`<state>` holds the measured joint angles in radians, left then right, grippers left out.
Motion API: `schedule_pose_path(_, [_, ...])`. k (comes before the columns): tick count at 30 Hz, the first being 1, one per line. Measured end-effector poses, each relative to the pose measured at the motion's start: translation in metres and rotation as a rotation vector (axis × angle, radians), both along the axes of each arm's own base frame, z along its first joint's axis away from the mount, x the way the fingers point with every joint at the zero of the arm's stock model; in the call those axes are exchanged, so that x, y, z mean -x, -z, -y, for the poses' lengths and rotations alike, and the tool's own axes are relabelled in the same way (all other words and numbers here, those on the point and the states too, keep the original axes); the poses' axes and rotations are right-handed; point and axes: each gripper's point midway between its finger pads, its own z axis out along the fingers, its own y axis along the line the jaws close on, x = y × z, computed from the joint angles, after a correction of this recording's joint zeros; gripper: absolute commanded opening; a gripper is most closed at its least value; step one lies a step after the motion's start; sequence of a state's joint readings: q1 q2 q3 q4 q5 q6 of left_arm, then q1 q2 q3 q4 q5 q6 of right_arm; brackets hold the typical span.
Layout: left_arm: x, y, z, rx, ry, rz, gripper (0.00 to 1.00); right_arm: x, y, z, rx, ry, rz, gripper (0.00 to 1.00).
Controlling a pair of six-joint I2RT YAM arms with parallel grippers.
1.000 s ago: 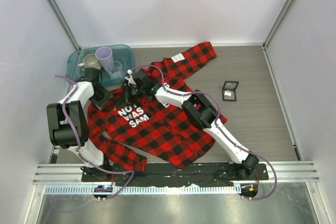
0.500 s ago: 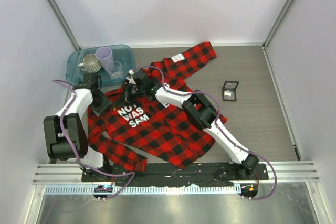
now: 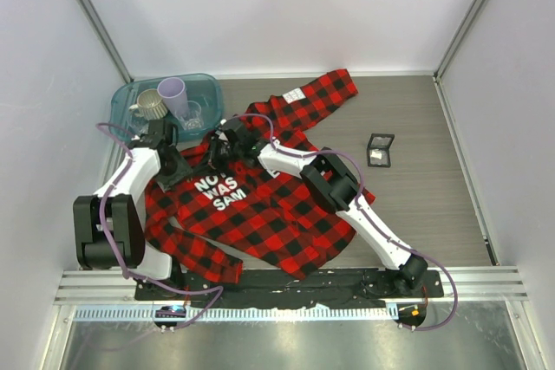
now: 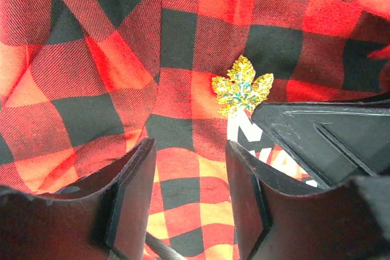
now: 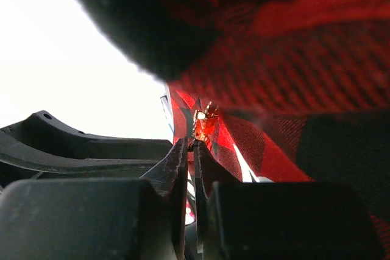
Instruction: Remove the brooch from the garment
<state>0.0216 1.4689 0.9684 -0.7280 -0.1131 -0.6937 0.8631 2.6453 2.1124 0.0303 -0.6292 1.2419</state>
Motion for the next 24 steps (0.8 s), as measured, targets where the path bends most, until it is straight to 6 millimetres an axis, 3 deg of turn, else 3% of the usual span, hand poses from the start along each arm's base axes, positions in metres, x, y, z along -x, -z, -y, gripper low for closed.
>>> schedule_pose_path(6, [0.001,0.007,-0.002,-0.034,0.031,-0.034,0.55,0.0,0.001,0.0,0.006,0.03,-0.065,0.1])
schedule_pose_path(11, [-0.004,0.013,0.012,-0.072,0.12,-0.061,0.59,-0.001,-0.001,-0.001,-0.001,0.046,-0.097,0.1])
schedule_pose_path(16, [-0.008,0.015,0.017,-0.103,0.163,-0.077,0.46,-0.002,-0.001,-0.001,-0.006,0.06,-0.117,0.1])
schedule_pose_path(24, [-0.016,0.016,0.007,-0.16,0.165,-0.1,0.39,-0.001,0.004,0.0,-0.009,0.067,-0.133,0.1])
